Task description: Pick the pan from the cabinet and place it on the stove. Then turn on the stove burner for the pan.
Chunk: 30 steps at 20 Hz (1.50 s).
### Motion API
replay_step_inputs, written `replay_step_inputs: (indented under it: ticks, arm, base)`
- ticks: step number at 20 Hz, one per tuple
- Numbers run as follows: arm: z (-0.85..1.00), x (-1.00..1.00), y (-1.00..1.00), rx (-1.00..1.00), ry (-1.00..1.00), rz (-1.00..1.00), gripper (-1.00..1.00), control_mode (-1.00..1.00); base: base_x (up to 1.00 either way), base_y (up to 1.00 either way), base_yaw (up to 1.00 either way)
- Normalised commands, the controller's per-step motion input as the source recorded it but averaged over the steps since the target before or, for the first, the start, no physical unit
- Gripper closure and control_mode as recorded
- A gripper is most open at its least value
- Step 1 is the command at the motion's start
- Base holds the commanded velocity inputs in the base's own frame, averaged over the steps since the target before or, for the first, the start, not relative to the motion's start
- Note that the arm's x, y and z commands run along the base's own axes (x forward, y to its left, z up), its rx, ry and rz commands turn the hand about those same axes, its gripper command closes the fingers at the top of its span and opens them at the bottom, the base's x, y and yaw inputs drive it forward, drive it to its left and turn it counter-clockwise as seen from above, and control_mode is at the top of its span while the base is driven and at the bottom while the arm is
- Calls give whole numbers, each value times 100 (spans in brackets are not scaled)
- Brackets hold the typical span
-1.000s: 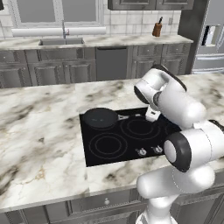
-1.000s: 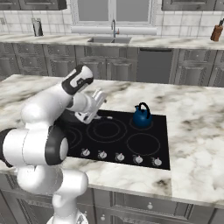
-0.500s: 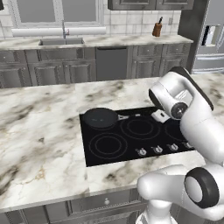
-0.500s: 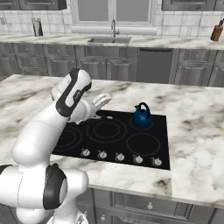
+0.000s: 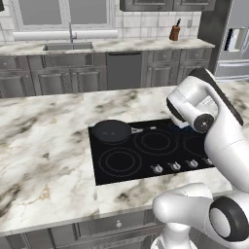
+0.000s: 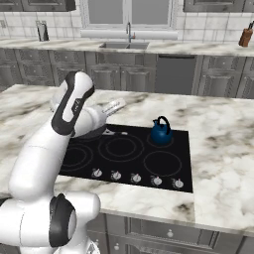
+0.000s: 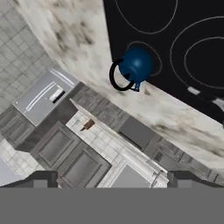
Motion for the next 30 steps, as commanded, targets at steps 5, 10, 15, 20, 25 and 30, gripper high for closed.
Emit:
replay_step_inputs:
  ticks: [5, 10, 15, 20, 25, 30]
  arm:
    - [100, -5, 0, 1, 3, -5, -100, -100]
    - [98, -3, 1, -7, 0, 0, -100, -100]
    - [61, -12, 32, 11, 8, 0, -100, -100]
    - [46, -33, 35, 41, 9, 0, -100, -100]
    - [45, -42, 33, 43, 12, 0, -100, -100]
    - [52, -53, 31, 44, 14, 0, -100, -100]
  base:
    - [0, 0, 0]
    - [0, 0, 0]
    - [0, 0, 0]
    - [0, 0, 0]
    - [0, 0, 0]
    - [0, 0, 0]
